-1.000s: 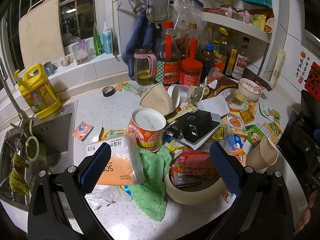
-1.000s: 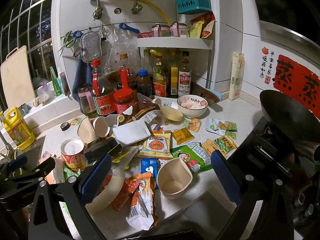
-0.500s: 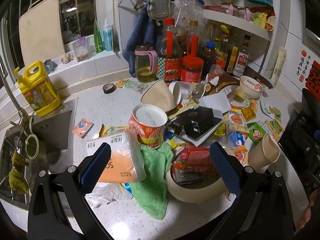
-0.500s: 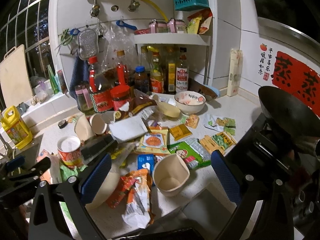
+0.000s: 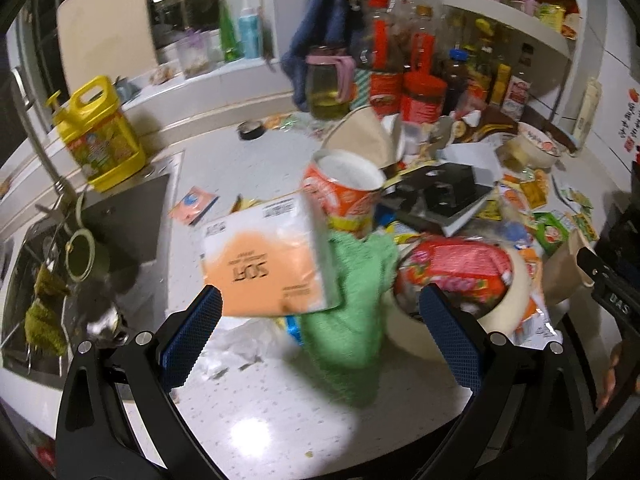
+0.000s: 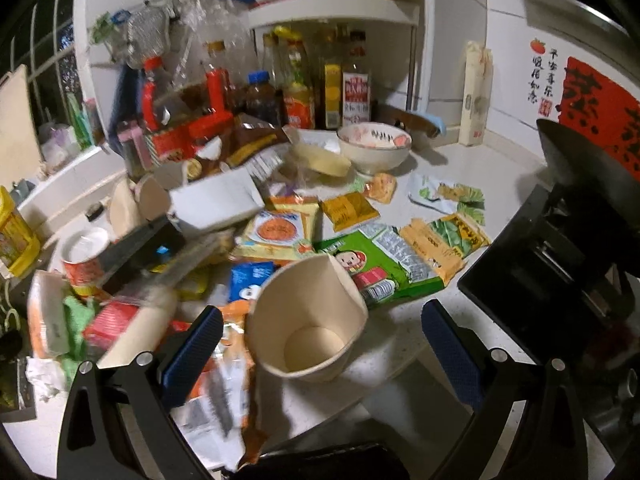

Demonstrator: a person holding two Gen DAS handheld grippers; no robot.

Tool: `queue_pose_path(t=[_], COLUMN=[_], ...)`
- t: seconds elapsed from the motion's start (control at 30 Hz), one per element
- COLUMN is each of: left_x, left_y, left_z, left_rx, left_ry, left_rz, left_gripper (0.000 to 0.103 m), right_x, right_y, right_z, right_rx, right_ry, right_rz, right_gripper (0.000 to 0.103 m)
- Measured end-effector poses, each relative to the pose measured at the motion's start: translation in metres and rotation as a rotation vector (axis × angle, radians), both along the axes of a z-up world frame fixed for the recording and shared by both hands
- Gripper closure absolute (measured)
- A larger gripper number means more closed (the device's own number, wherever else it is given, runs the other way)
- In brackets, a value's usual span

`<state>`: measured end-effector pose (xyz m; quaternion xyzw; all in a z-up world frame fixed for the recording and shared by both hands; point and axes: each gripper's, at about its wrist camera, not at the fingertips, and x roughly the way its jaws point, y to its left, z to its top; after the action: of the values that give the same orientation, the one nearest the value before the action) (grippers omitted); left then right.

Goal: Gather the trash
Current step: 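Grasp the beige paper cup with the right tool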

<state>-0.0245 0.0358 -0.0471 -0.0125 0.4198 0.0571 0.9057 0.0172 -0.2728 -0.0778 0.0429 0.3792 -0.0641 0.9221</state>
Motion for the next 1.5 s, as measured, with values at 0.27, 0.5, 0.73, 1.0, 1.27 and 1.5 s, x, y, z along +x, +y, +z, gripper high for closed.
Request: queue_pose_path(t=[0.27, 0.5, 0.73, 1.0, 1.27, 1.5], left_x=[-0.006, -0.012, -0.015, -0.036, -0.038, 0.018], left_y=[0.013, 0.01, 0.003, 0.003, 0.014, 0.041], left_z=[-0.005, -0.014, -0.029, -0.041, -0.032, -0.049], left_rx=[-0.026, -0.064, -0.093, -0.164, -0.216, -0.185], left_ry=[0.019, 0.061, 0.129, 0.182, 0.153, 0.071], left_rz=[0.033, -0.014, -0.076, -0.089, -0.128, -0.066], left_gripper=[0.007, 0.007, 0.007, 0.007, 0.007, 0.007], right_x=[0.026, 0.038, 0.031, 0.012, -0.001, -0.008], right_y=[-0.008, -0.009, -0.007, -0.007, -0.002, 0.012], right_z=[-0.031, -0.049, -0.04, -0.016, 0.006, 0.025], right_rx=[0.02, 0.066, 0.055, 0.044, 0.048, 0.04], right_ry=[0.071, 0.106, 0.057, 0.0, -0.047, -0.081], right_rz=[0.002, 0.038, 0.048, 0.062, 0.068, 0.086], right_gripper=[0.005, 0.039, 0.05, 0.049, 0.047, 0.047])
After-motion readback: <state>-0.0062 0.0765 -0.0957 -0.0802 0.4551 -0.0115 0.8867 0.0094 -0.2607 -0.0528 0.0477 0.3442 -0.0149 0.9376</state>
